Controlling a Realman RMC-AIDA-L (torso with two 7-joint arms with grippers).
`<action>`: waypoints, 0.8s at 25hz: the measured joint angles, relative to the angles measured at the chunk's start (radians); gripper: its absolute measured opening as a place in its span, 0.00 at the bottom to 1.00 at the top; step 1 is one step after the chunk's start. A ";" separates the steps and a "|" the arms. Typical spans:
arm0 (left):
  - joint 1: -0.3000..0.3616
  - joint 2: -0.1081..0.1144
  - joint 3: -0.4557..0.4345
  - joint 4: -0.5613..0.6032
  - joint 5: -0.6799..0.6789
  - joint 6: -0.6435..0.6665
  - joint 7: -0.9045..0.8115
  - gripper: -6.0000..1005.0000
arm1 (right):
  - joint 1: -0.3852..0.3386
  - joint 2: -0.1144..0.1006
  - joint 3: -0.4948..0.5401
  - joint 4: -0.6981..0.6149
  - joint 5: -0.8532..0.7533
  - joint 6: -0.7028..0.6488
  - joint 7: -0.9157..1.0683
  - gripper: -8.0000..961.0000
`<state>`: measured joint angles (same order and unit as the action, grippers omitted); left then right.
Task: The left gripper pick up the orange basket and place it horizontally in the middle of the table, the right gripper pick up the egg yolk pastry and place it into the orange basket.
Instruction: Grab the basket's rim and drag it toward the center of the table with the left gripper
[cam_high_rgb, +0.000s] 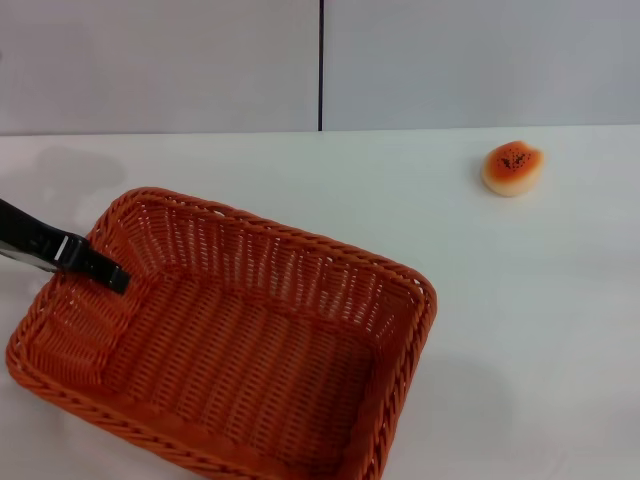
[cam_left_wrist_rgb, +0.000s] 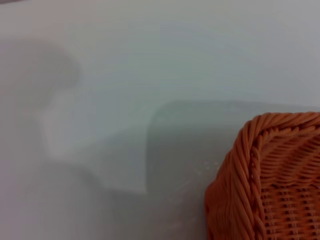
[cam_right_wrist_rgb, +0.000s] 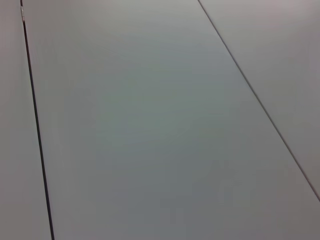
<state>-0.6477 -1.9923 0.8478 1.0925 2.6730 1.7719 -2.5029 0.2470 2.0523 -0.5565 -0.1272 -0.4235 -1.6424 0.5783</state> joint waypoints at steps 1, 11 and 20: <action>0.001 -0.001 0.000 0.003 0.000 -0.001 0.000 0.72 | 0.000 0.000 -0.001 0.000 0.000 0.003 0.000 0.72; 0.008 -0.002 0.001 0.019 0.001 0.004 0.001 0.48 | 0.000 0.000 -0.002 0.002 0.000 0.011 0.000 0.72; 0.006 -0.002 -0.006 0.027 0.001 0.019 -0.016 0.15 | 0.010 -0.006 -0.002 0.007 0.000 0.028 0.000 0.72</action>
<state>-0.6415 -1.9941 0.8418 1.1193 2.6739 1.7912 -2.5194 0.2567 2.0458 -0.5584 -0.1199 -0.4235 -1.6143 0.5783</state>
